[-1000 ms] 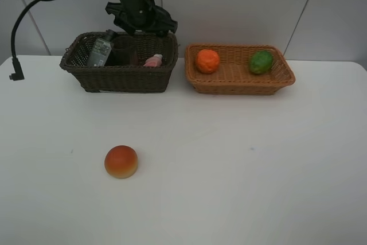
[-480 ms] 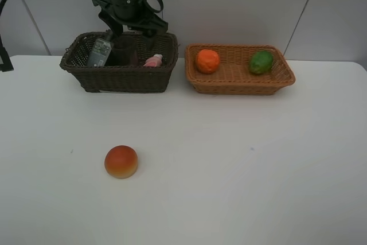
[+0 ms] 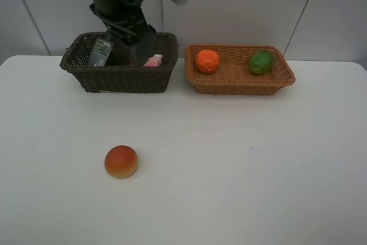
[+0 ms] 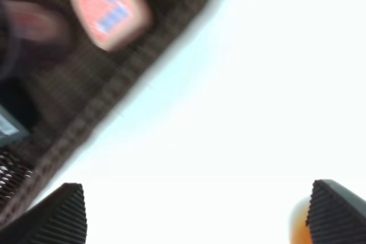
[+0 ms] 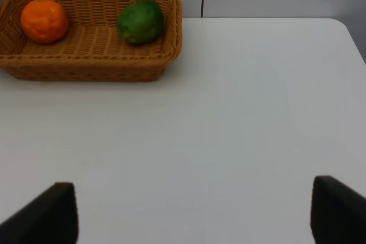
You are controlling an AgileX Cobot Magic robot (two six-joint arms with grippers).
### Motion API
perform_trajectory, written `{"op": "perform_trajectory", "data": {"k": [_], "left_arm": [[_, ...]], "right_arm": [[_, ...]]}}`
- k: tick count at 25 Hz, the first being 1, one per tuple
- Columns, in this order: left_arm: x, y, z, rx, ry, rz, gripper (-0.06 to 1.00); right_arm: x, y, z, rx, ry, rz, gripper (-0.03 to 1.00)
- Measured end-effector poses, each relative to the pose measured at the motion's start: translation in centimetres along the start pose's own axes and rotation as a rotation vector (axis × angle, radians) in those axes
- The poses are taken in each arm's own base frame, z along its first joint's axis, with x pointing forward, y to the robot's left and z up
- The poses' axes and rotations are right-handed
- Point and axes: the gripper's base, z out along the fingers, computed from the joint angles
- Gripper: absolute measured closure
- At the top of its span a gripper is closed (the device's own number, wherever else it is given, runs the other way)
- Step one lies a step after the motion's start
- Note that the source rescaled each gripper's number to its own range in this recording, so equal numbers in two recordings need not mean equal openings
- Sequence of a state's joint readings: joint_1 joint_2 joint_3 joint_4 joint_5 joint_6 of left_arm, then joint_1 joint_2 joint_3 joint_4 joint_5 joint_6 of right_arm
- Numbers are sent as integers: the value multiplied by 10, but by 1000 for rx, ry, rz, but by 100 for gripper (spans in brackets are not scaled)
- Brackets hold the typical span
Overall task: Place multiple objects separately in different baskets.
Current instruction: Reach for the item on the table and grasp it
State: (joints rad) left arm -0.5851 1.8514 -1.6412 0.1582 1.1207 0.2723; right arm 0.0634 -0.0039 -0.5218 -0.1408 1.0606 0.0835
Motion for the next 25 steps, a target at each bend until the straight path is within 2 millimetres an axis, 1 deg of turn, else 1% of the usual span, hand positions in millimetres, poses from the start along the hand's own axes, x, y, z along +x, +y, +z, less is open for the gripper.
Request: {"op": "perform_trajectory", "data": {"k": [1, 4, 7, 11, 15, 20, 25], "left_arm": [[6, -5, -5, 17, -4, 41, -5], [27, -18, -9, 68, 9, 140, -6], [44, -30, -6, 134, 27, 179, -6], [65, -43, 12, 202, 96, 183, -6], [84, -53, 32, 228, 154, 191, -6], [97, -65, 52, 221, 129, 208, -6], [105, -76, 66, 211, 86, 217, -6]], "right_arm": [[0, 0, 0, 0, 0, 0, 28], [0, 0, 0, 0, 0, 0, 28], [0, 0, 0, 0, 0, 0, 28], [0, 0, 0, -1, 0, 0, 28], [0, 0, 0, -1, 0, 0, 28], [0, 0, 0, -1, 0, 0, 28], [0, 0, 0, -1, 0, 0, 28]]}}
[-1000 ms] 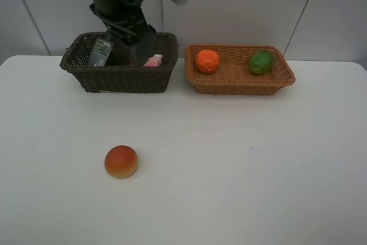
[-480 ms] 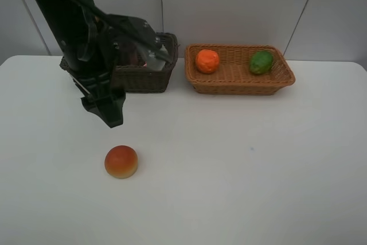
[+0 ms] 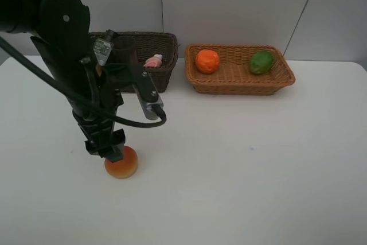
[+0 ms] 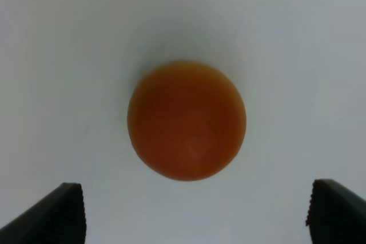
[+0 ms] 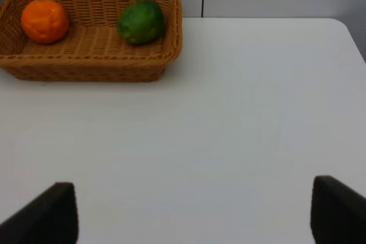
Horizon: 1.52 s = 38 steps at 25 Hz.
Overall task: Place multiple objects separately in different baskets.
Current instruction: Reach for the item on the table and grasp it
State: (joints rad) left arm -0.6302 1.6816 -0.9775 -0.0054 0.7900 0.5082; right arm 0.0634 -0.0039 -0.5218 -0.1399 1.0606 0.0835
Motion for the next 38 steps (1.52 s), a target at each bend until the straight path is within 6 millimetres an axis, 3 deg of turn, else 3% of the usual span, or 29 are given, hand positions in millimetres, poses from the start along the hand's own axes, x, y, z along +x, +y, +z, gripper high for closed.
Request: {"op": "perform_trajectory", "data": {"k": [21, 38], "left_arm": [[0, 0, 48, 6, 19, -21, -6], [-3, -6, 65, 20, 47, 8, -6]], "right_arm": [[0, 0, 0, 1, 0, 0, 28], [0, 0, 0, 1, 0, 0, 28]]}}
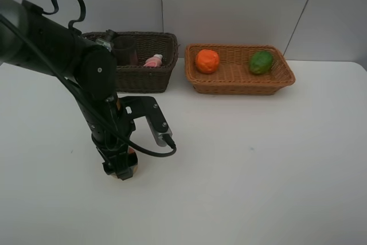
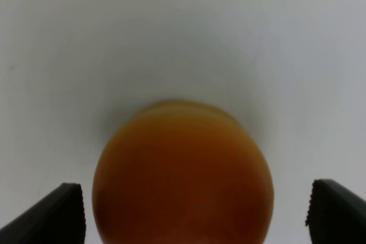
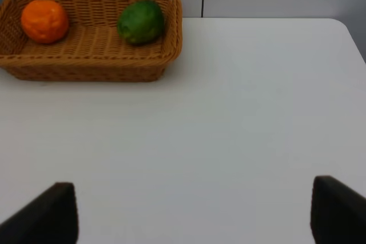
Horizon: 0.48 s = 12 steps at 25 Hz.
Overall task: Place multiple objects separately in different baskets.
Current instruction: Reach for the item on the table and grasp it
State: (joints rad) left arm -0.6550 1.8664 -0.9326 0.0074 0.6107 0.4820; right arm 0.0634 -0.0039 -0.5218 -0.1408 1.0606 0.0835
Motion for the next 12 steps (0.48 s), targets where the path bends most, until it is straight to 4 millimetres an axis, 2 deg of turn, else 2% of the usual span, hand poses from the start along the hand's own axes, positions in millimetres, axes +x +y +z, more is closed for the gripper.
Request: {"op": "perform_trajectory", "data": {"k": [12], "left_arm": [[-2, 2, 0, -21, -18, 12, -6]], "right_arm": [[0, 0, 0, -1, 0, 0, 28]]}}
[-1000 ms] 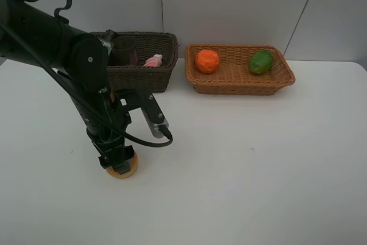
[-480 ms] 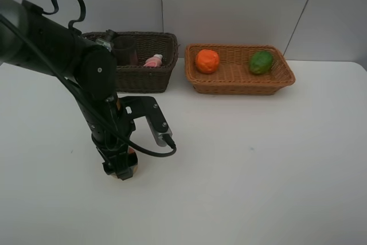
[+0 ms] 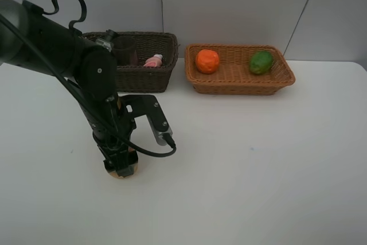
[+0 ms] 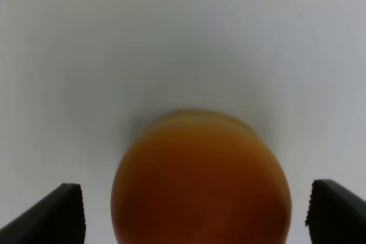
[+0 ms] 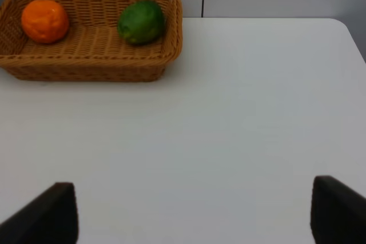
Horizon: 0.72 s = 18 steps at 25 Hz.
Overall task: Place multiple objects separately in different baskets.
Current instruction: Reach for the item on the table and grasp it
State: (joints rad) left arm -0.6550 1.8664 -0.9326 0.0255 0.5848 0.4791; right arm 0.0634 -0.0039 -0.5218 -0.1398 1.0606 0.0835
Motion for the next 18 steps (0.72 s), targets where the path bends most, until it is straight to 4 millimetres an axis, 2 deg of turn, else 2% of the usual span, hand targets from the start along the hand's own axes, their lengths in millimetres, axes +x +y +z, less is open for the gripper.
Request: {"op": "perform_trajectory", "data": {"k": [5, 11, 18], "left_arm": [[0, 0, 1, -1, 3, 3, -6], [2, -1, 11, 14, 33, 6, -6], [4, -2, 11, 25, 55, 6, -6]], "right_arm": [[0, 0, 0, 0, 0, 0, 28], [0, 0, 0, 0, 0, 0, 28], [0, 0, 0, 0, 0, 0, 28]]}}
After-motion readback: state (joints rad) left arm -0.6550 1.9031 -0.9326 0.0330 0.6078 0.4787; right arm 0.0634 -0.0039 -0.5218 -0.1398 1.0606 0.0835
